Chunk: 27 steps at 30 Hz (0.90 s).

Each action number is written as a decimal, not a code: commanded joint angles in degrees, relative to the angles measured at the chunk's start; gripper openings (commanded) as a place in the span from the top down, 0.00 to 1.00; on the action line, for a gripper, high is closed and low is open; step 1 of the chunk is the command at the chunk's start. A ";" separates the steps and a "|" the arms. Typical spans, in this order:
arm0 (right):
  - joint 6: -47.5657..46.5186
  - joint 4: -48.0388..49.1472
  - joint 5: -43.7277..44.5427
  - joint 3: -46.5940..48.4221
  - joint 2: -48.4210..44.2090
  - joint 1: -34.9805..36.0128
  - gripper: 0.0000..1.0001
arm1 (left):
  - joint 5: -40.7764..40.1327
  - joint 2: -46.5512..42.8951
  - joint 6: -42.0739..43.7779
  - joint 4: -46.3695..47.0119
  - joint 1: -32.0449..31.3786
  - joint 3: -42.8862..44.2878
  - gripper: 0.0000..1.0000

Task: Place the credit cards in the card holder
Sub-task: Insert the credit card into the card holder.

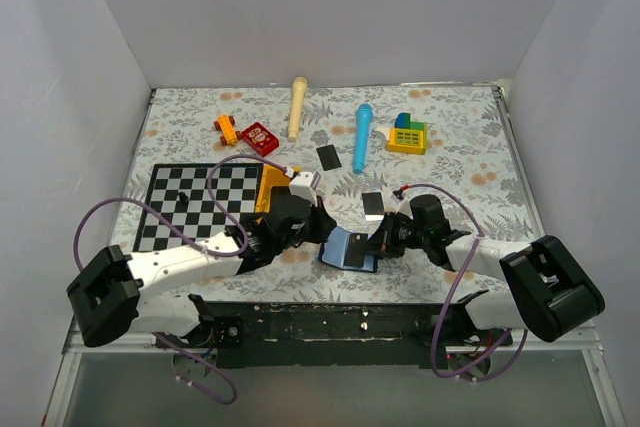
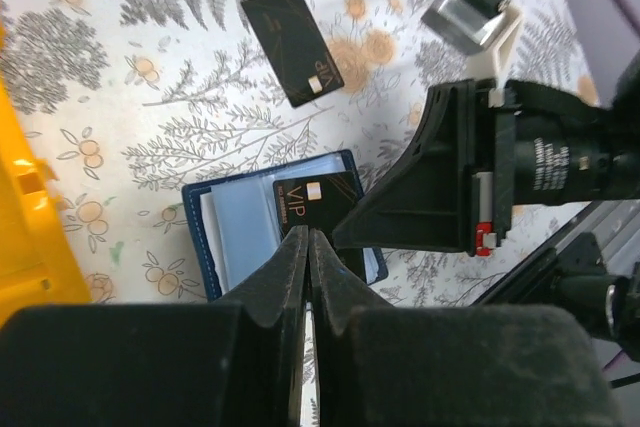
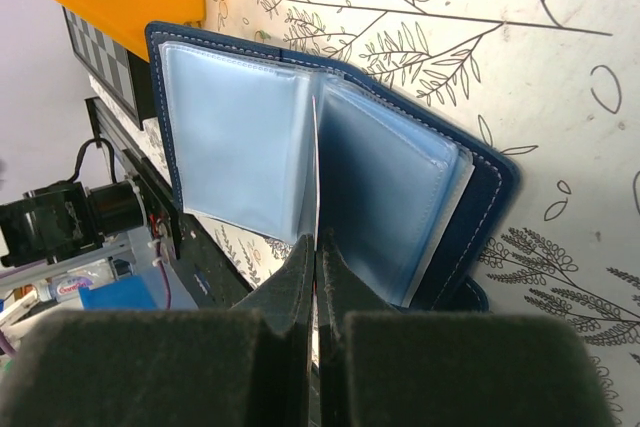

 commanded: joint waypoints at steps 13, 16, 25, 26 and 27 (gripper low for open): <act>-0.46 0.32 0.01 -0.40 0.10 -0.30 0.99 | 1.22 10.53 1.83 -0.66 -1.26 0.37 1.00; -0.38 0.49 -0.17 -0.22 0.28 -0.21 0.99 | 0.08 11.67 1.74 -1.27 -1.26 -0.07 1.00; -0.46 -0.03 -0.43 -0.58 -0.07 -0.30 0.99 | -3.44 13.69 0.42 -1.36 -1.26 -1.83 1.00; -0.55 -0.03 -0.43 -0.58 0.01 -0.21 0.99 | -3.70 13.87 0.33 -1.36 -1.26 -2.00 1.00; -0.46 0.05 -0.52 -0.49 0.02 -0.30 0.99 | -3.97 13.96 0.25 -1.36 -1.26 -2.18 1.00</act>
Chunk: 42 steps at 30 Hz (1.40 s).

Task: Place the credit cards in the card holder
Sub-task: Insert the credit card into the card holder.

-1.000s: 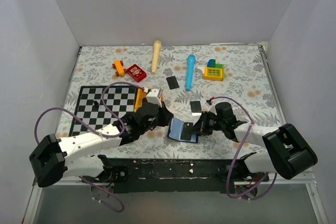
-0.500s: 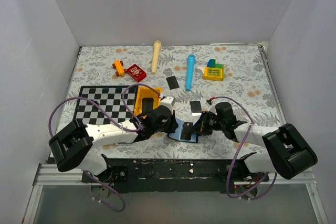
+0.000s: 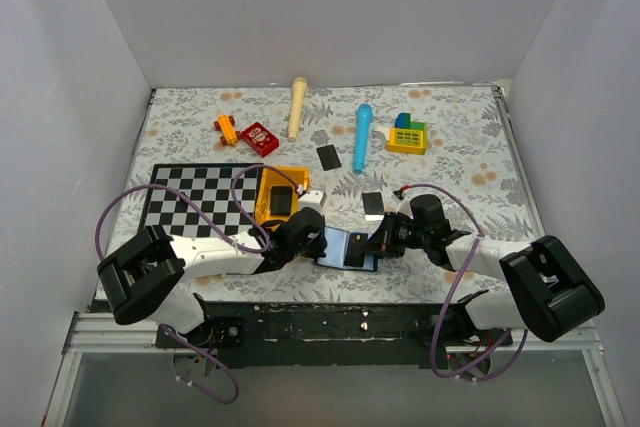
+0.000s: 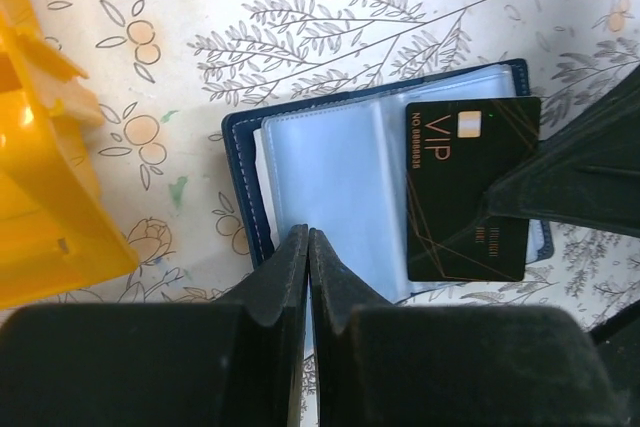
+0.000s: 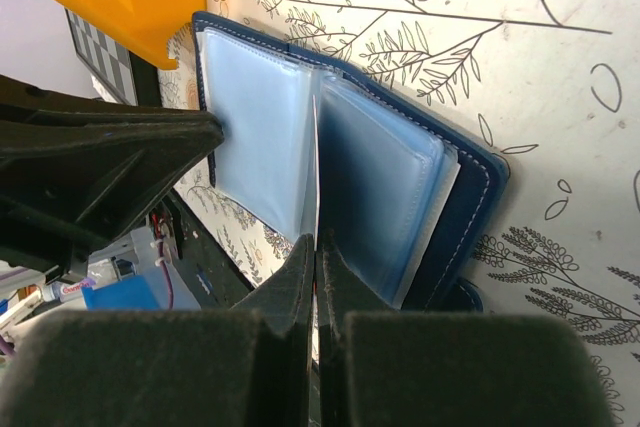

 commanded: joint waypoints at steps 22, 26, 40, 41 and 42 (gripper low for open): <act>2.30 7.36 -3.96 0.13 4.67 -0.30 0.99 | -1.98 1.83 -2.32 1.00 -0.27 -3.84 1.00; 4.24 11.76 -5.37 0.22 7.83 -0.30 0.99 | -1.80 2.27 -2.41 1.18 -0.27 -3.75 1.00; 6.43 16.59 -6.43 0.48 11.96 -0.30 0.99 | -1.71 2.80 -2.15 1.18 -0.27 -3.57 1.00; 6.70 17.21 -6.60 0.48 12.40 -0.30 0.99 | -1.71 2.72 -2.15 1.18 -0.27 -3.66 1.00; 7.05 17.65 -6.78 0.48 12.84 -0.21 0.99 | -1.80 2.71 -2.06 1.18 -0.27 -3.66 1.00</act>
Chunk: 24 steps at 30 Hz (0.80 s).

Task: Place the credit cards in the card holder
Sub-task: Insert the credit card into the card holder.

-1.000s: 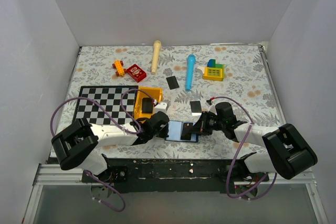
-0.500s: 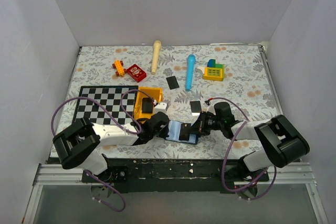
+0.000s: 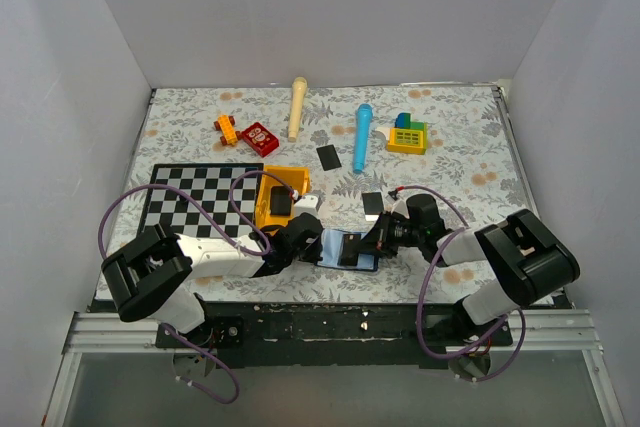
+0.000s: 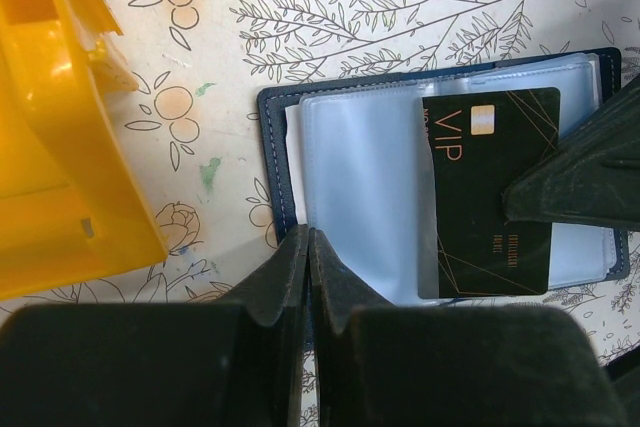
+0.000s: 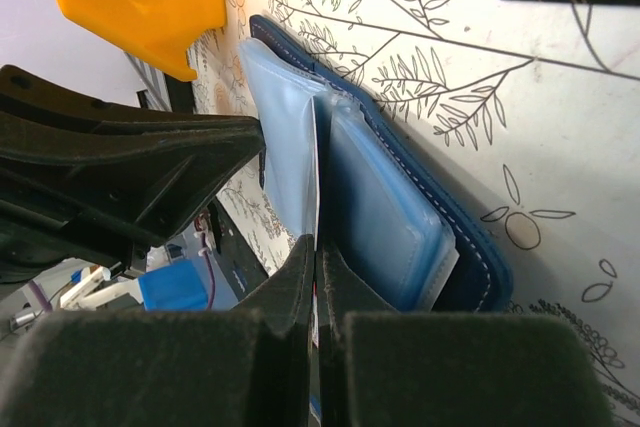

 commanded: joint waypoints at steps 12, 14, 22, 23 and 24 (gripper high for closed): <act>1.20 6.32 -3.01 -0.22 3.99 -0.02 0.99 | -0.14 0.90 0.30 -1.71 -0.30 0.08 1.00; 0.94 5.79 -3.10 -0.75 3.28 0.07 0.99 | -0.14 0.99 0.22 -1.62 -0.30 0.25 1.00; 0.84 6.84 -3.54 -0.14 5.12 -0.02 0.99 | 0.30 1.25 0.30 -1.62 -0.30 0.43 1.00; 1.11 7.46 -3.54 0.21 5.56 -0.02 0.99 | 0.30 1.25 0.48 -1.62 -0.30 0.52 1.00; 1.28 8.16 -3.62 0.30 6.09 -0.02 0.99 | 0.21 1.25 0.39 -1.71 -0.30 0.52 1.00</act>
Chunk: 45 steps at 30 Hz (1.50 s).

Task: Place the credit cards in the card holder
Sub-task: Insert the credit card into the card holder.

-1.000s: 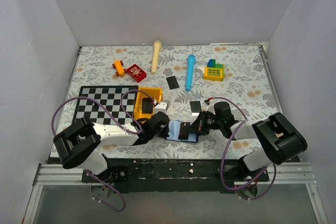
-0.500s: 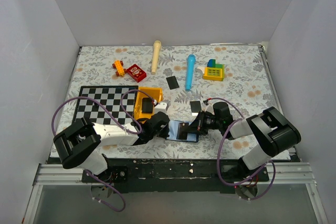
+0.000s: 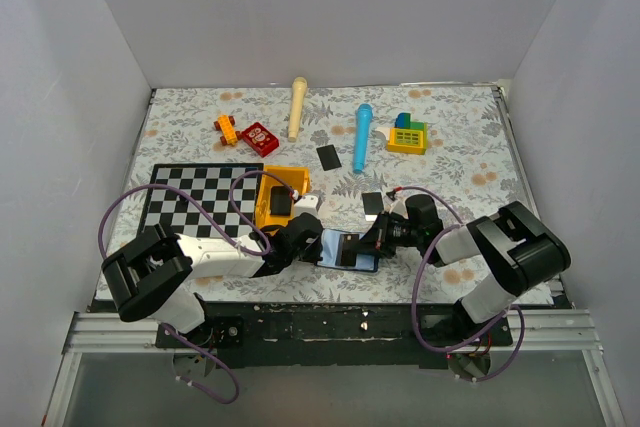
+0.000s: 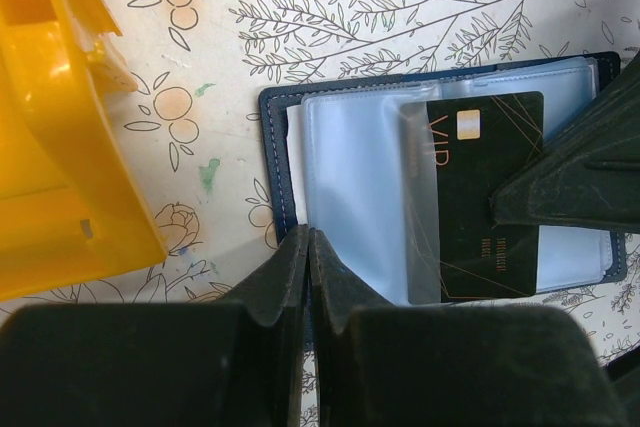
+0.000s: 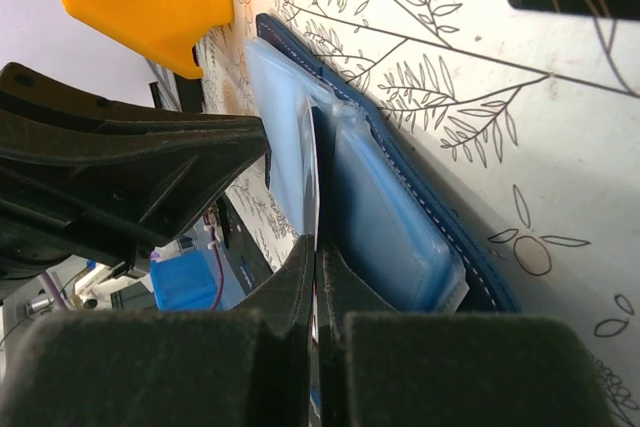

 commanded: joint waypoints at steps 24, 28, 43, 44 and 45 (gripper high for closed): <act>2.19 4.06 4.95 4.15 5.69 5.25 0.99 | 1.09 -0.48 -0.25 -1.53 -0.30 -0.65 1.00; 2.28 3.71 5.48 4.15 5.52 5.78 0.90 | 1.09 -0.48 -0.33 -1.44 -0.38 -0.82 1.00; -11.16 -30.36 15.75 8.98 -14.86 5.61 0.46 | 0.56 -1.10 -0.60 -1.35 -0.30 -1.70 1.00; -11.86 -32.65 17.07 9.59 -15.57 5.70 0.46 | 0.56 -1.01 -0.60 -1.27 -0.30 -1.61 1.00; -12.30 -34.42 17.95 9.86 -16.53 5.70 0.47 | 0.56 -1.10 -0.42 -1.09 -0.30 -1.70 1.00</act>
